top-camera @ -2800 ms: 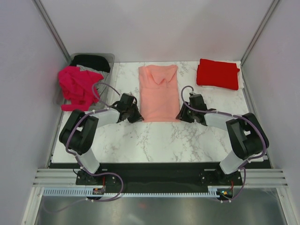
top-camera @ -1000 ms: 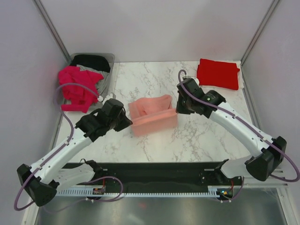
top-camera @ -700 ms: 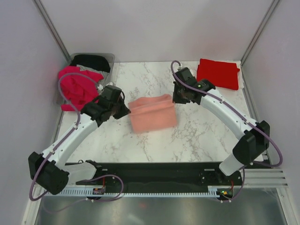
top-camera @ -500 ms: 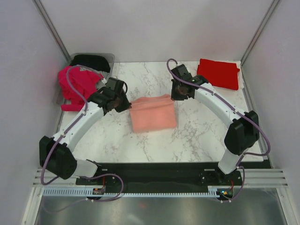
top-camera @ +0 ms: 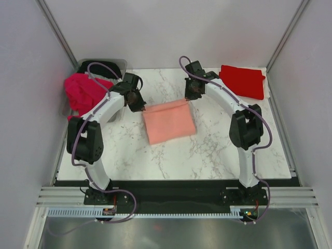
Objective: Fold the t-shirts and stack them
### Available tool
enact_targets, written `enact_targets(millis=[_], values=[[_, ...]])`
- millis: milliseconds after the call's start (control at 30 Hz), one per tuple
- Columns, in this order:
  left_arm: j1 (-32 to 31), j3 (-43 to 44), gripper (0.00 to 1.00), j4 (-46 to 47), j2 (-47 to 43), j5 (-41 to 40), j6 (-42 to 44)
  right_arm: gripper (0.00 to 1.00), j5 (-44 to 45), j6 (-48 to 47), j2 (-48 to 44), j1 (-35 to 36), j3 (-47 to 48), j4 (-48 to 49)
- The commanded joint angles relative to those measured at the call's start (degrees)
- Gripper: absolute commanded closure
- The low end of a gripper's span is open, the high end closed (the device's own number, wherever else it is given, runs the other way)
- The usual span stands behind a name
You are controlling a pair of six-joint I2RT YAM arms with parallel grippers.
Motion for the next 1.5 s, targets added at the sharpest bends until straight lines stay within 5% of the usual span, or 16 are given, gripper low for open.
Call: enact_targets(millis=[0, 200, 233, 267, 300, 333, 433, 467, 700, 833, 1033, 1167, 1233, 1333, 1467], values=[[2.4, 3.0, 0.98, -1.3, 3.1, -1.8, 3.7, 1.00, -0.2, -3.3, 4.2, -1.6, 6.5, 0.6], [4.5, 5.4, 0.98, 0.2, 7.7, -0.8, 5.2, 0.99, -2.2, -3.4, 10.8, -2.3, 13.1, 1.0], [5.0, 6.2, 0.93, 0.1, 9.5, -0.4, 5.8, 0.91, -2.4, -3.1, 12.0, -2.9, 13.5, 1.1], [5.2, 7.8, 0.84, -0.2, 10.4, 0.8, 5.8, 0.75, -2.8, -3.2, 12.4, -3.2, 14.1, 1.1], [5.7, 8.3, 0.67, -0.2, 11.1, 2.5, 5.8, 0.31, -2.5, -3.2, 12.8, -3.5, 15.5, 0.9], [6.4, 8.8, 0.38, -0.5, 11.8, 4.6, 5.8, 0.03, -2.2, -3.5, 13.0, -4.2, 16.1, 0.7], [6.6, 9.0, 0.04, -1.1, 10.1, 5.4, 5.9, 0.02, -2.2, -3.5, 9.5, -5.6, 15.3, 0.4], [6.6, 8.5, 0.01, -1.2, 7.9, 5.4, 6.0, 0.02, -2.1, -3.5, 7.8, -5.7, 13.7, 1.2], [5.3, 1.5, 0.01, -3.1, -6.1, 8.5, 7.8, 0.05, -15.4, 1.8, -10.4, -5.7, -22.9, 19.3], [4.4, -8.3, 0.02, -3.6, -16.7, 12.0, 10.7, 0.13, -23.2, 3.2, -13.2, -5.6, -33.9, 27.9], [4.3, -23.8, 0.03, -6.2, -34.7, 11.5, 12.3, 0.37, -26.1, 5.1, -10.4, -4.3, -42.8, 37.4], [4.4, -26.0, 0.03, -10.4, -40.7, 11.0, 13.6, 0.74, -23.9, 7.3, -9.8, -0.1, -48.2, 38.6], [4.4, -25.8, 0.03, -11.5, -42.3, 10.7, 14.8, 0.76, -23.0, 9.2, -12.3, 4.2, -50.6, 39.8], [4.4, -25.4, 0.02, -13.2, -44.9, 9.6, 16.8, 0.69, -20.5, 13.5, -17.6, 10.0, -54.5, 39.5], [4.4, -26.3, 0.01, -13.7, -46.3, 8.7, 18.5, 0.02, -14.8, 15.1, -26.1, 12.6, -56.2, 35.2]])
